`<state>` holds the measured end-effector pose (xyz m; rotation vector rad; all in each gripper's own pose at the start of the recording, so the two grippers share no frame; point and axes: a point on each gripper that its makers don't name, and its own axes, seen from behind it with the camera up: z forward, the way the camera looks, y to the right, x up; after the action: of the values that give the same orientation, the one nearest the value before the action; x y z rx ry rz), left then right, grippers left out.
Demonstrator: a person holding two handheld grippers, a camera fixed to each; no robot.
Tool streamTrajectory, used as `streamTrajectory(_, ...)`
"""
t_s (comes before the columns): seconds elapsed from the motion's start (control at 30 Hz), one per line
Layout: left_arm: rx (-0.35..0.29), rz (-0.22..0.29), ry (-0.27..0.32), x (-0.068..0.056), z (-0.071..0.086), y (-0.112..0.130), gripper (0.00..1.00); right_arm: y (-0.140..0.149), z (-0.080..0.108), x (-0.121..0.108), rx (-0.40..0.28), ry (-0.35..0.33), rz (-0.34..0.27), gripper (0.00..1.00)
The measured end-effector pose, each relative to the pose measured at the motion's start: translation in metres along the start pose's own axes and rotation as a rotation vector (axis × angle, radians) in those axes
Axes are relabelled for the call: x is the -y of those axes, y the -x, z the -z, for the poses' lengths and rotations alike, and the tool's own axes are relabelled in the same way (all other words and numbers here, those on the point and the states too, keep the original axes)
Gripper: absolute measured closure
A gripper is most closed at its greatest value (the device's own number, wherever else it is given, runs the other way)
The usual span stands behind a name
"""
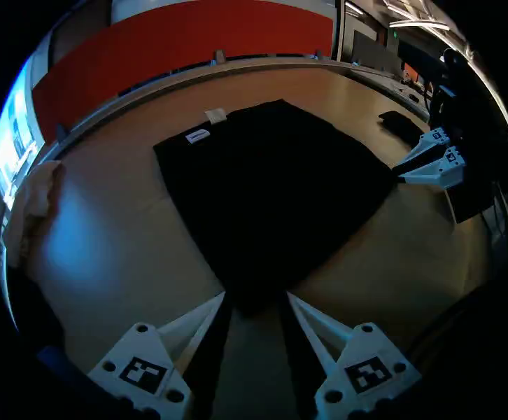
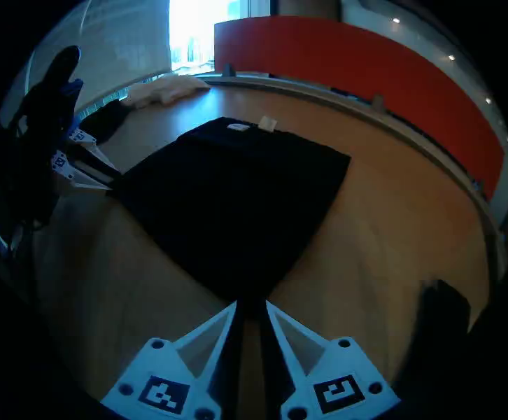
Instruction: Fold towel
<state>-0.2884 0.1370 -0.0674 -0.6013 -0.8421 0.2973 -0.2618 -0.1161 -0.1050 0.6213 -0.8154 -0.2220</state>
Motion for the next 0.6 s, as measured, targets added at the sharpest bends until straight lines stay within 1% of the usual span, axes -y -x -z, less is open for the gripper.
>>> streamTrajectory(0.1,0.002,0.001,-0.005,0.0006,-0.0009,0.0001,0.67,0.0,-0.0001,0.0003,0.002,0.001,0.002,0.86)
streamTrajectory(0.17,0.002,0.003,-0.014,0.0023,-0.0009,-0.0002,0.82,-0.0004,0.0001,0.0017,0.001,-0.003,0.001,0.86)
streamTrajectory(0.3,0.002,0.01,-0.018,0.0024,-0.0006,-0.0002,0.85,-0.0009,0.0007,0.0031,0.002,-0.003,-0.004,0.86)
streamTrajectory(0.43,0.005,0.019,-0.009,0.0015,0.0004,-0.0001,0.86,-0.0035,0.0023,0.0039,-0.004,-0.004,-0.006,0.87)
streamTrajectory(0.5,0.007,0.025,-0.004,0.0008,0.0011,0.0002,0.9,-0.0062,0.0038,0.0041,-0.011,-0.006,-0.007,0.88)
streamTrajectory(0.6,0.009,0.033,-0.002,-0.001,0.0024,0.0009,0.9,-0.0086,0.0063,0.0037,-0.015,-0.009,-0.007,0.88)
